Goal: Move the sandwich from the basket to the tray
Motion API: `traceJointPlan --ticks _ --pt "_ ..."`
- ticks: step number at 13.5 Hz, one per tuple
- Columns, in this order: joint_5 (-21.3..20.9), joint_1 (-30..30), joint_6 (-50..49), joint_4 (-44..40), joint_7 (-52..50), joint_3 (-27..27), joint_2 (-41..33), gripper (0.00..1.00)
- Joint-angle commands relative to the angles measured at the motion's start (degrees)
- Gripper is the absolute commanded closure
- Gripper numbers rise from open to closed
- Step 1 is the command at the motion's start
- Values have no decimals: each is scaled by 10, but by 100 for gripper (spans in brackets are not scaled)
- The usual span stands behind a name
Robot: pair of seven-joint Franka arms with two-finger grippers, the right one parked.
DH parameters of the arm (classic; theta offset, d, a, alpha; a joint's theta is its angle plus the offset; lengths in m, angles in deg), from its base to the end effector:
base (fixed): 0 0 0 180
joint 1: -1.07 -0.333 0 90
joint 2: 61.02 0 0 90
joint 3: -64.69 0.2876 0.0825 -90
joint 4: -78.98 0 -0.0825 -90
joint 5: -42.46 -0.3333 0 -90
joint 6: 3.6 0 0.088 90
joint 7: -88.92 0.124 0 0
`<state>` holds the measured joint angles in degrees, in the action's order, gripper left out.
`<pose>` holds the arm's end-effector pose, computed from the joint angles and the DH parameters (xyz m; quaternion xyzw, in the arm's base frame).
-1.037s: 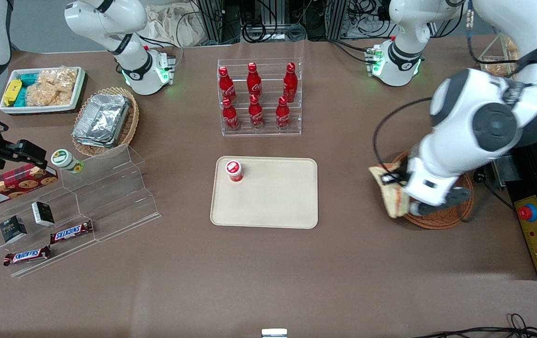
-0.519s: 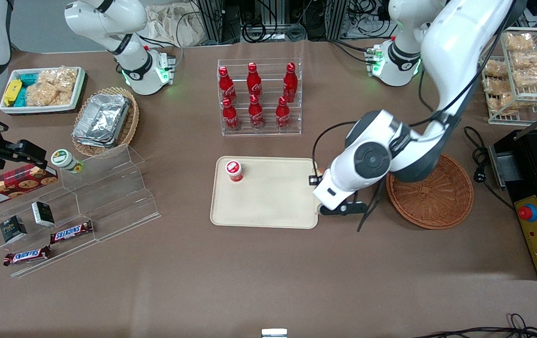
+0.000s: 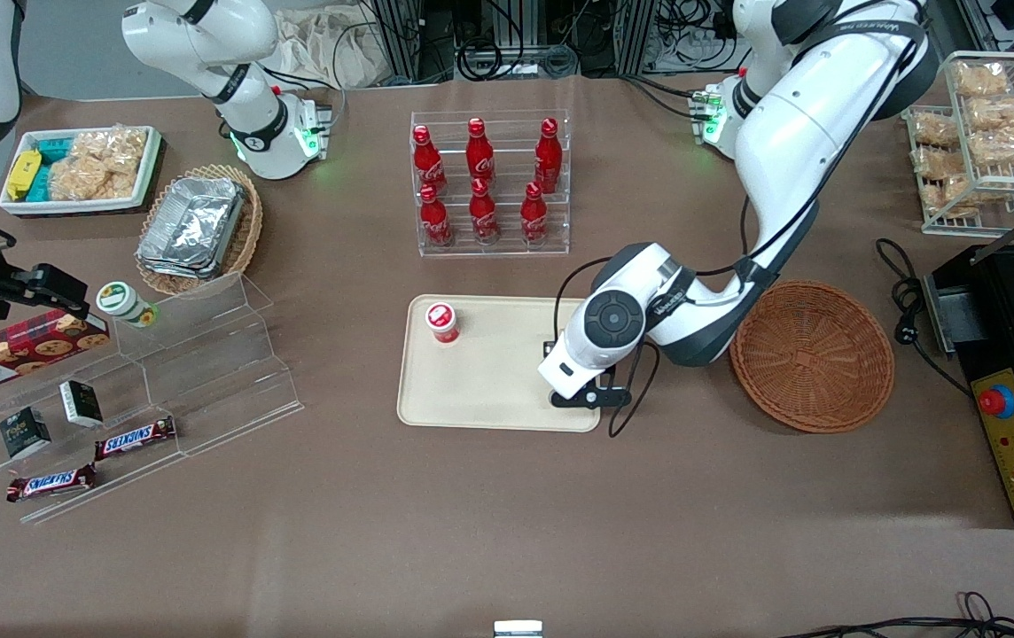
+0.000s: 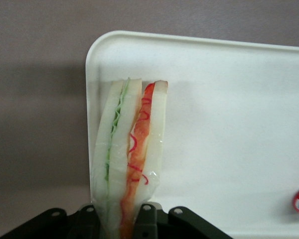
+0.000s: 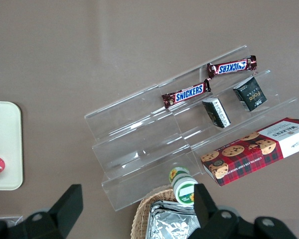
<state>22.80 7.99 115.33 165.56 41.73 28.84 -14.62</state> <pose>0.5194 -0.3698 0.2320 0.9961 0.0139 -0.0838 0.0256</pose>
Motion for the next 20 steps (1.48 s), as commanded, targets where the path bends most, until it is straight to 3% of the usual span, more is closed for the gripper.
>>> traceJointPlan --ticks 1,5,8,10,12,14,17,20 --pt "-14 6 2 -20 -12 4 12 0" --pt "-14 -1 -4 -21 -12 3 0 0" --pt "-17 -11 -70 -20 -10 6 -78 0" --pt "-6 -50 -142 -12 3 1 -152 0" --pt "18 -114 -158 7 19 -28 -197 0" --pt "48 -132 -164 42 75 -18 -252 0" --pt "143 -105 -171 96 237 121 -341 1" --pt "180 -61 -179 152 384 241 -415 1"
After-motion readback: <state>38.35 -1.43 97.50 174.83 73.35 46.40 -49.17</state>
